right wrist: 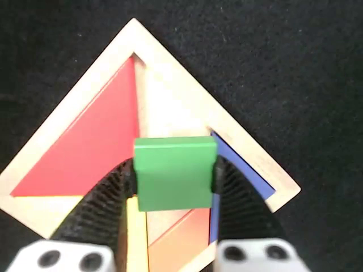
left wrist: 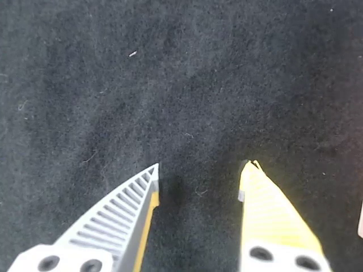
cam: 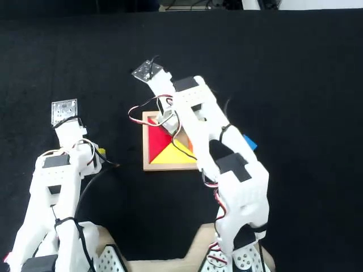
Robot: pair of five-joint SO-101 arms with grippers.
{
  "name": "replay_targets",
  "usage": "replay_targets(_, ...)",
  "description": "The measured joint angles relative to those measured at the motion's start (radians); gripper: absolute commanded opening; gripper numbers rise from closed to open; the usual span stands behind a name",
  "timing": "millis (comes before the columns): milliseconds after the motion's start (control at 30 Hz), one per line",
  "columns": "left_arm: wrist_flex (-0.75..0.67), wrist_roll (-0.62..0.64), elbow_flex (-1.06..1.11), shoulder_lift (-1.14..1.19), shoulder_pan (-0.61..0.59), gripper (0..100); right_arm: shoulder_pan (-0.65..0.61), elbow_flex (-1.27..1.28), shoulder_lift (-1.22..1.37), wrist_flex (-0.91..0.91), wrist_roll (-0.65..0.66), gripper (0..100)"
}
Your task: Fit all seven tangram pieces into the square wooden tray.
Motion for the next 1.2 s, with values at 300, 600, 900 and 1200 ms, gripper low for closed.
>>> replay_targets(300, 0.0, 0.0, 0.0, 0.0, 0.0, 23, 0.0, 0.0, 0.0, 0.012, 0.009, 15.5)
replay_targets(600, 0.0, 0.0, 0.0, 0.0, 0.0, 23, -0.023, 0.0, 0.0, 0.038, 0.02, 15.7)
replay_targets(900, 0.0, 0.0, 0.0, 0.0, 0.0, 23, -0.021, 0.0, 0.0, 0.038, 0.02, 28.1)
replay_targets(1200, 0.0, 0.0, 0.0, 0.0, 0.0, 23, -0.025, 0.0, 0.0, 0.058, 0.072, 10.8)
